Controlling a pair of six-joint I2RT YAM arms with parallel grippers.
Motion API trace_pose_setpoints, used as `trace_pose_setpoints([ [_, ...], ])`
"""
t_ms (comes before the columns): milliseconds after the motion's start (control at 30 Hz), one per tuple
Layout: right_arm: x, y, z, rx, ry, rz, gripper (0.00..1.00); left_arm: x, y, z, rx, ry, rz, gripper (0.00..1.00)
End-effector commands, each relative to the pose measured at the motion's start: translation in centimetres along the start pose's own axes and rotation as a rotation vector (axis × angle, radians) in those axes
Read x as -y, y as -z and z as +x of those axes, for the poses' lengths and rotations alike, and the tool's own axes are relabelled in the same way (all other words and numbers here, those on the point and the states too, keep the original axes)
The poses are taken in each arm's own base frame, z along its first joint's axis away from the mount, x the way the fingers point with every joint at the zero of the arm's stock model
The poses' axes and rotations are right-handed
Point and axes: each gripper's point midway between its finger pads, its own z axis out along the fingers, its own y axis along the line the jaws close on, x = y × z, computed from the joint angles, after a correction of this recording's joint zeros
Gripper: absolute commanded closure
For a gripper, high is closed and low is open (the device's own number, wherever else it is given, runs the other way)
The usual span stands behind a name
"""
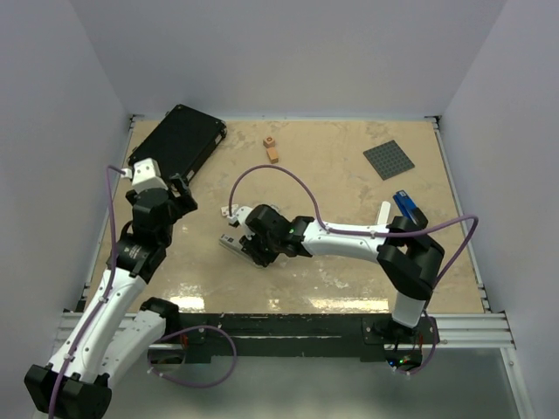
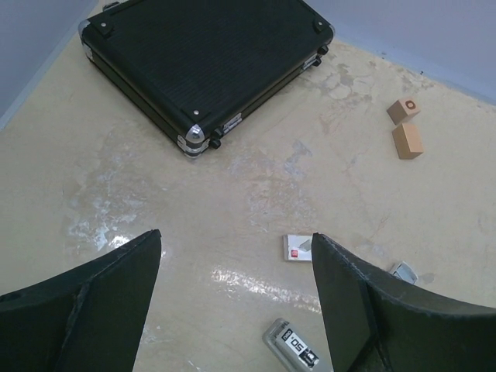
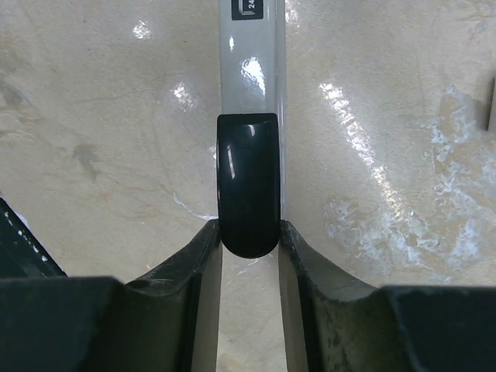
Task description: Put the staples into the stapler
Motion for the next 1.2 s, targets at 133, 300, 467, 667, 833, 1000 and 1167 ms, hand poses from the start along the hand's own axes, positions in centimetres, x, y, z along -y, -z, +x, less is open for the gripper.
trace_pose_setpoints([
  [133,0.4,-2.0,2.4,-0.074,0.0,0.023,0.95,-0.4,0.0,-1.2,0.046,-0.005,-0.003,0.17],
  [300,0.9,-4.0,6.1,-0.151,-0.015,0.045,1.0,-0.4,0.0,-1.2,0.044,0.002,0.005,0.17],
  [467,1.1,-4.6,7.2,-0.176,-0.018,0.071,1.0,-0.3,-0.1,-1.1,0.04,0.006,0.015,0.17],
  [667,0.9,-5.0,4.2,-0.137,-0.003,0.088,1.0,-0.2,-0.4,-0.8,0.025,0.007,0.022,0.17],
  [833,-0.3,-5.2,-0.6,-0.027,-0.023,0.051,0.93,-0.6,-0.1,-1.3,0.043,0.024,0.013,0.17],
  [1000,-1.3,-6.0,-5.3,0.068,-0.036,0.014,0.8,-1.3,0.2,-2.0,0.079,0.044,-0.01,0.17],
  [1167,-2.3,-6.7,-9.5,0.123,-0.032,-0.022,0.65,-1.9,0.5,-2.4,0.1,0.05,-0.028,0.17],
])
